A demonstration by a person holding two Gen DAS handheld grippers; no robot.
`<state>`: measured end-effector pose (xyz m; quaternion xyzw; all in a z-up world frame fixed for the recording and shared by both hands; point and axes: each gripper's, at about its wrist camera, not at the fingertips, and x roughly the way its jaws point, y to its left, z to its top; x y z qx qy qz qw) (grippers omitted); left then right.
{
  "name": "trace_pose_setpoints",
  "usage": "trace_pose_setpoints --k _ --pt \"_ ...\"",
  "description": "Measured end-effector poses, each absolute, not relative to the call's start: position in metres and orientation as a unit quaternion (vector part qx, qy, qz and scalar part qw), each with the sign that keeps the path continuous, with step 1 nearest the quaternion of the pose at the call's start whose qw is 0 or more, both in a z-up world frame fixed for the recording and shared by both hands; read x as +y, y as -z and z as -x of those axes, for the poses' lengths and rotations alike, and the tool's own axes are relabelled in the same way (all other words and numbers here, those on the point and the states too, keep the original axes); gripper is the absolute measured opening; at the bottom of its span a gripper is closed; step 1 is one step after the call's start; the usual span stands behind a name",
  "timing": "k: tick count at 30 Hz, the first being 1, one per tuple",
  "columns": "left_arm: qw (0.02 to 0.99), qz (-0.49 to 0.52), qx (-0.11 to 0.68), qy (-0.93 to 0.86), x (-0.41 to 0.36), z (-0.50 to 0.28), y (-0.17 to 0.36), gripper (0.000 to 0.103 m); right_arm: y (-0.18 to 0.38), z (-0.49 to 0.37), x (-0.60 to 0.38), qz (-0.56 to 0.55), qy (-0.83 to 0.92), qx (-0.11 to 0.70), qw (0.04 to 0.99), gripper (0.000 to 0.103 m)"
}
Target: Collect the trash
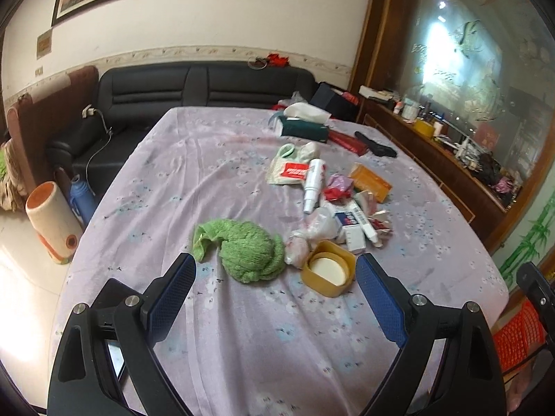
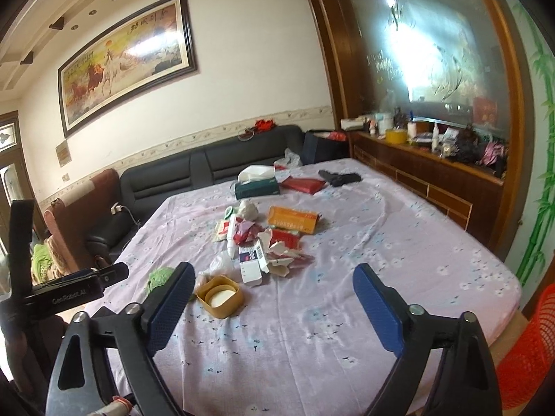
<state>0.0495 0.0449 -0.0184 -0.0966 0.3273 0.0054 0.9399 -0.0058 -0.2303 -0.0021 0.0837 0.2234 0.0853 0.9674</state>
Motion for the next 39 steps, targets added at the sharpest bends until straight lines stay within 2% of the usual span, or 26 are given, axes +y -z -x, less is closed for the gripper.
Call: trace_pose_setpoints --k 13,15,16,18,19,22,24,25,26,31,37,39 --pt "0.909 0.127 0.398 -0.007 0.053 -0.133 0.066 0.092 0.045 -0.091 -0.238 -0.13 -0.147 0.306 0.932 0.085" --pt "0.905 0.126 0.406 -0.006 0.052 -0.145 0.074 0.09 0.051 -0.112 -0.235 -0.134 -0.156 0.32 0.925 0.085" --pt "0.904 0.123 0.41 -0.009 0.052 -0.15 0.079 0.088 0.053 -0.121 -0.234 -0.138 -0.16 0.324 0.922 0.085" --pt "0.9 0.125 0.418 -0.009 0.053 -0.162 0.088 0.077 0.059 -0.145 -0.231 -0.142 -0.168 0.338 0.915 0.085" --pt "0.897 0.129 0.423 -0.009 0.053 -0.167 0.092 0.075 0.062 -0.158 -0.228 -0.14 -0.168 0.345 0.913 0.086" --pt "0.899 0.13 0.418 -0.018 0.056 -0.174 0.1 0.068 0.069 -0.194 -0.226 -0.142 -0.162 0.365 0.906 0.093" --pt "0.901 0.13 0.412 -0.024 0.058 -0.176 0.102 0.054 0.076 -0.22 -0.226 -0.143 -0.161 0.379 0.9 0.095" --pt "0.904 0.133 0.406 -0.025 0.06 -0.177 0.103 0.051 0.081 -0.234 -0.227 -0.143 -0.154 0.39 0.896 0.095" --pt "0.905 0.134 0.402 -0.028 0.063 -0.177 0.104 0.041 0.086 -0.247 -0.227 -0.144 -0.152 0.404 0.891 0.095" --pt "0.907 0.161 0.389 -0.018 0.076 -0.176 0.106 0.034 0.118 -0.304 -0.233 -0.166 -0.159 0.461 0.857 0.095" --pt "0.912 0.155 0.38 -0.021 0.075 -0.175 0.104 0.027 0.142 -0.323 -0.228 -0.172 -0.183 0.491 0.834 0.095" --pt "0.913 0.154 0.378 -0.021 0.076 -0.173 0.104 0.026 0.141 -0.32 -0.225 -0.158 -0.173 0.489 0.84 0.085"
